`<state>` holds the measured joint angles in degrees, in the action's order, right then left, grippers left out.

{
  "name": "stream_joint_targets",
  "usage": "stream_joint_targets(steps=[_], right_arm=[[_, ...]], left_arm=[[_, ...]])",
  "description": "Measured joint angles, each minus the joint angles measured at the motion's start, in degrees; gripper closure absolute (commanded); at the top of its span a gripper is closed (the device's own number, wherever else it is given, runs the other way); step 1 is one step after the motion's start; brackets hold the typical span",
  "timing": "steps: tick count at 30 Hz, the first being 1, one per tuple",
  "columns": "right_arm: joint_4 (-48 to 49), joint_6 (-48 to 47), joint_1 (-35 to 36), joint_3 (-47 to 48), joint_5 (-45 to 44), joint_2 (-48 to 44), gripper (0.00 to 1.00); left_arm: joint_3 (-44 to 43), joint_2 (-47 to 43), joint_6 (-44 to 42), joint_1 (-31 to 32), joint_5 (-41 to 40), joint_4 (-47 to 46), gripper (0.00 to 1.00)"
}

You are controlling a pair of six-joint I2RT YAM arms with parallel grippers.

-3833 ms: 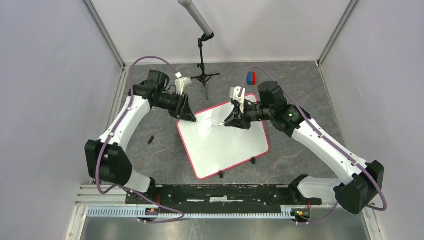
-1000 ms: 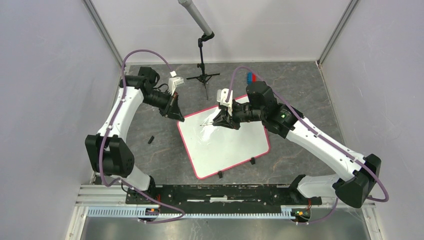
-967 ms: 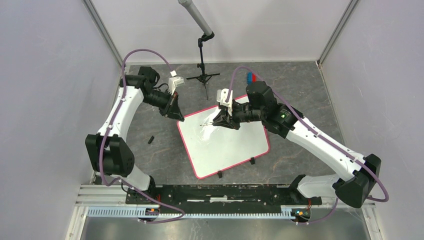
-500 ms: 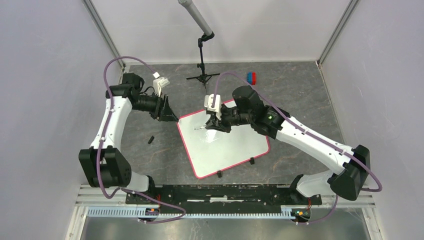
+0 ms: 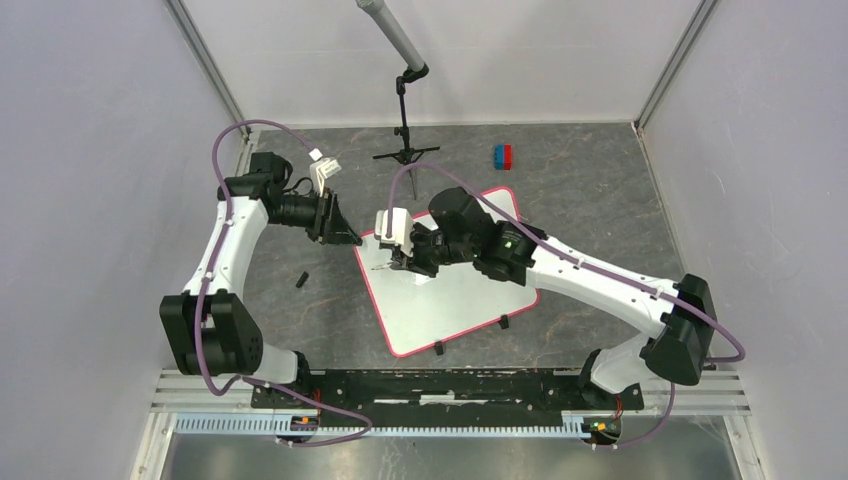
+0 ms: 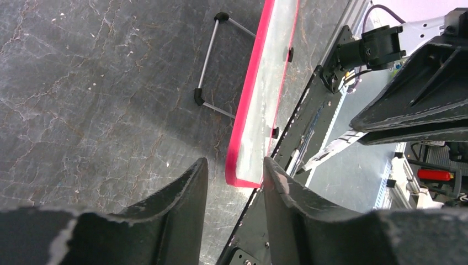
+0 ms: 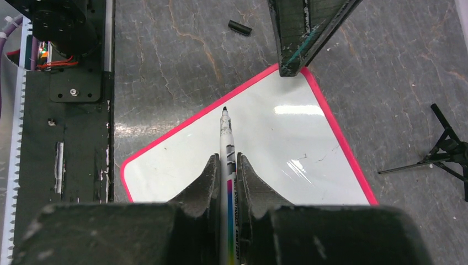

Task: Write a sentence on the whiteboard
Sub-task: Hold the whiteboard on the whiteboard stand.

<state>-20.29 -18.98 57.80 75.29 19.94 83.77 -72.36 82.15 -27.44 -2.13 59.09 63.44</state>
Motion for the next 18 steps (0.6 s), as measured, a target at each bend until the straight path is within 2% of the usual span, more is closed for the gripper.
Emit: stream_joint_targets(steps=[10,18], right_arm=[[-0.04,-0.87,1.62,0.00,-2.97,1.62,1.00],[-0.33,-1.40,2.21,0.00,-4.15,3.65,1.00]], left_arm=[[0.02,0.55,-0.02,0.39,1.09,-0.37,0.58],[0.46,0.63,-0.04,0.96,1.09,-0.42,0.74]])
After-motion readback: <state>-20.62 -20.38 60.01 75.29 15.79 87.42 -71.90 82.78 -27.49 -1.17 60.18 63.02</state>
